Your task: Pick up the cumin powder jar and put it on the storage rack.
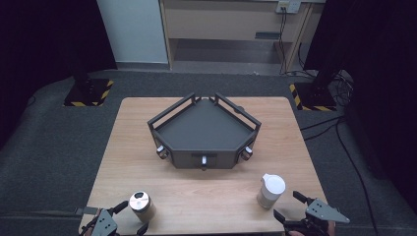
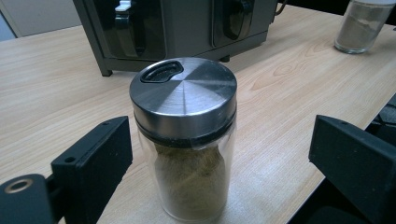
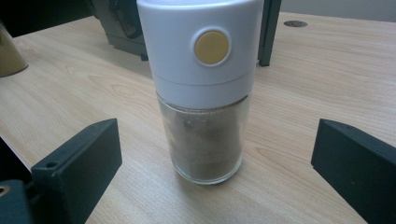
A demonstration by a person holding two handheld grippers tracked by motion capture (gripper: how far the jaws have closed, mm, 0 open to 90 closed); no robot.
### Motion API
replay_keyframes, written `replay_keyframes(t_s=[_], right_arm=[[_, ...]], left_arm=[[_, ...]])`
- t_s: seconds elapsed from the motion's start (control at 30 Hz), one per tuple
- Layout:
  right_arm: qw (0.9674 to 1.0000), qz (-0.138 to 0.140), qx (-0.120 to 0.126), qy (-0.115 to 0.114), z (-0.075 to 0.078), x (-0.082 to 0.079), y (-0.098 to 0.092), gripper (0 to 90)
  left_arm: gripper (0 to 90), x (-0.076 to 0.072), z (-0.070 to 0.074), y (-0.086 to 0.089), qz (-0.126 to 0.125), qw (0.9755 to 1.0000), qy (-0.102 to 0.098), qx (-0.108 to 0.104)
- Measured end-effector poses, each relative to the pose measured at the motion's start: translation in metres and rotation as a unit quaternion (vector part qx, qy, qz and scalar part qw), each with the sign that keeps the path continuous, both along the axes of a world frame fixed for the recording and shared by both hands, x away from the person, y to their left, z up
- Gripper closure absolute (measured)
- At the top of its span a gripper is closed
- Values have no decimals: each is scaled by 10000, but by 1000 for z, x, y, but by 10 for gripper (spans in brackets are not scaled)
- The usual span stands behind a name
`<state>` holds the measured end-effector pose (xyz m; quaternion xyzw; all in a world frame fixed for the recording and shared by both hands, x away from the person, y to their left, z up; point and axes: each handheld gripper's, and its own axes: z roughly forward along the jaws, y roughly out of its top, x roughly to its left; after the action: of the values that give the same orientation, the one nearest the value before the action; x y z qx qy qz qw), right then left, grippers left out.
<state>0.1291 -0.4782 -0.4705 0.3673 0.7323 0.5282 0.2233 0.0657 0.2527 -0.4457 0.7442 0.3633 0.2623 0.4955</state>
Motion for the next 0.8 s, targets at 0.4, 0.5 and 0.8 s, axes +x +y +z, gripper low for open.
replay_keyframes(t_s=[0.4,0.5,0.8], right_arm=[[10000,11,-12,7,0,0,1,22],[10000,12,-8,4,1,0,0,22],[10000,-8,23,-8,2,-2,-1,23]], left_arm=[[48,0,0,-1,-3,10000,11,33],[48,1,0,-2,-2,10000,13,32],[48,1,0,-2,2,10000,18,50]])
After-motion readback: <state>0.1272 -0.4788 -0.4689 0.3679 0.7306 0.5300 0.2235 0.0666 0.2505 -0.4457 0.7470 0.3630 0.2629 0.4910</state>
